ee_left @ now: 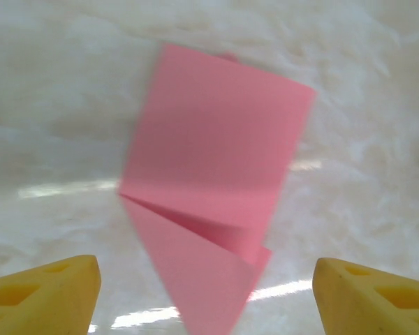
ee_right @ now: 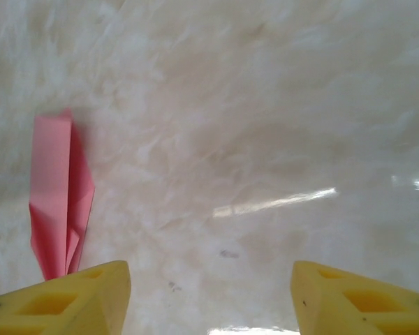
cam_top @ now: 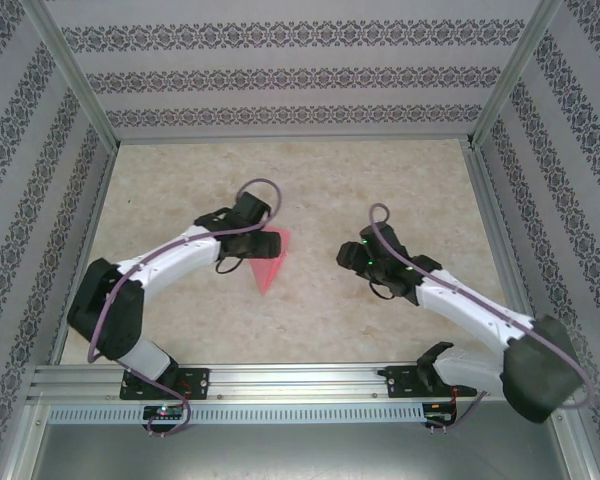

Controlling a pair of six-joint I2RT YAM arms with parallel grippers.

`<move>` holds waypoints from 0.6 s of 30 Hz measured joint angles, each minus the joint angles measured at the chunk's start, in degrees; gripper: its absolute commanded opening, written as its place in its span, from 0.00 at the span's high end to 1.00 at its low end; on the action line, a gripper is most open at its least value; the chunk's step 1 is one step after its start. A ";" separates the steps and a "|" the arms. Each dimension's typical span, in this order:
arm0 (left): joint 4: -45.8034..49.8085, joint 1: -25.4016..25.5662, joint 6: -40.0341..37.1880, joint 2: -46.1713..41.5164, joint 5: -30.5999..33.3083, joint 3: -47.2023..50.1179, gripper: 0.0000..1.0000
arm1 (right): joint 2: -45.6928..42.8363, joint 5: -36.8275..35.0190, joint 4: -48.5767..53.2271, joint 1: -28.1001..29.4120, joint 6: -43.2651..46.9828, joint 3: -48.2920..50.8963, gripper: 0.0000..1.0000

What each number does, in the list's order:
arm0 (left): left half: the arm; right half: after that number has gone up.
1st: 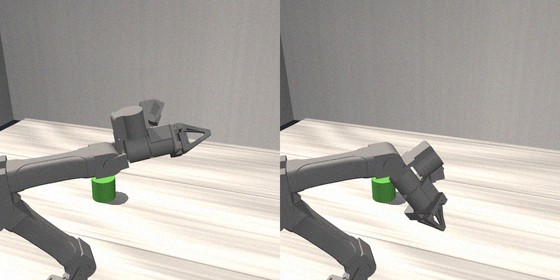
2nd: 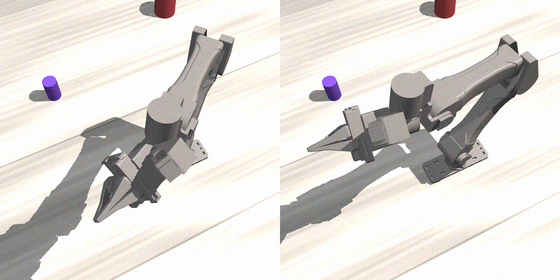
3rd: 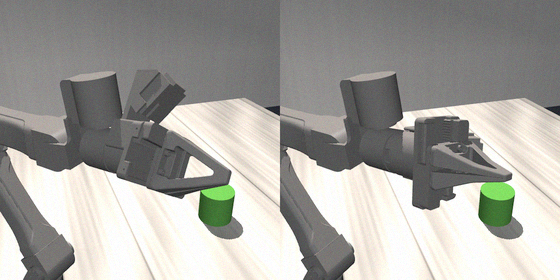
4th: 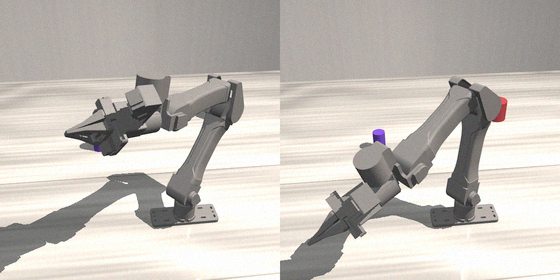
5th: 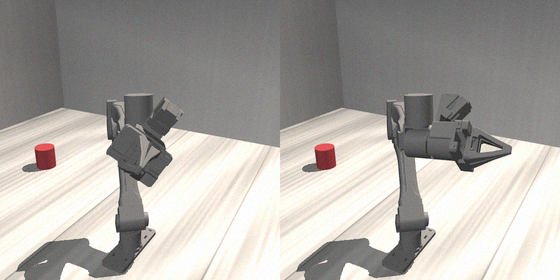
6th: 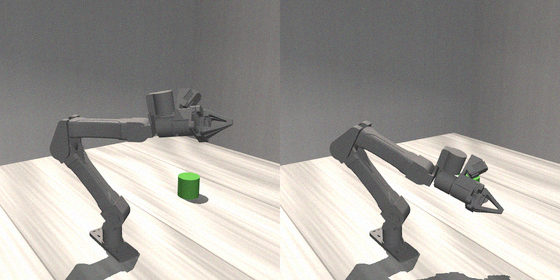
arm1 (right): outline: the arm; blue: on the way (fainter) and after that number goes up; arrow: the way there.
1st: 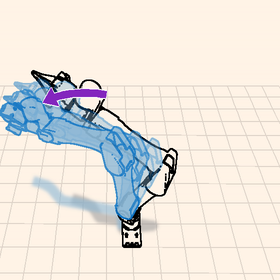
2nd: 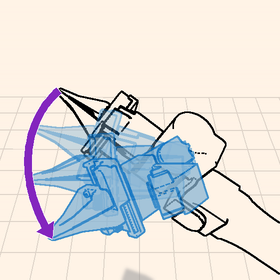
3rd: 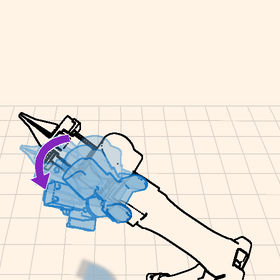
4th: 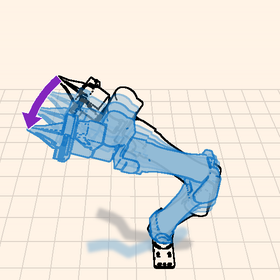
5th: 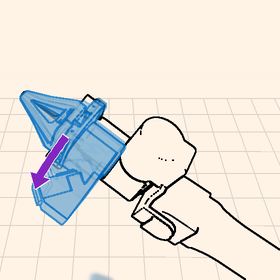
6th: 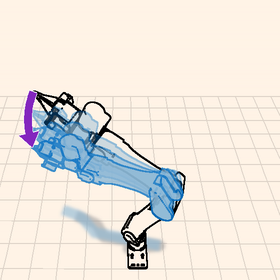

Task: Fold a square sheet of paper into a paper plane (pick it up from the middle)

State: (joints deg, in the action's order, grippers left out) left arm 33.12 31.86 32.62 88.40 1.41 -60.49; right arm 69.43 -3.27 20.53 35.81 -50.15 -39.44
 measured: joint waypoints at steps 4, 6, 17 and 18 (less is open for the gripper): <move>-2.05 -7.17 1.75 -4.31 -1.16 6.58 0.07 | 11.67 -0.52 -2.86 8.48 -1.44 -7.98 0.57; -2.21 -10.05 2.49 -6.25 -1.22 9.60 0.04 | 17.81 -0.61 -4.57 12.70 -1.79 -13.51 0.61; -2.82 -19.74 5.03 -15.26 -1.27 17.18 0.01 | 41.27 3.23 -8.07 20.65 -4.26 -33.09 0.68; -2.99 -19.82 5.18 -15.47 -1.40 17.42 0.01 | 42.36 3.37 -7.65 20.65 -4.26 -33.53 0.68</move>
State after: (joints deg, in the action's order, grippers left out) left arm 30.13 12.03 37.80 72.93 0.01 -43.07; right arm 111.79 0.10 12.88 56.47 -54.41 -72.97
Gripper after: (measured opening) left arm 0.993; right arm 0.324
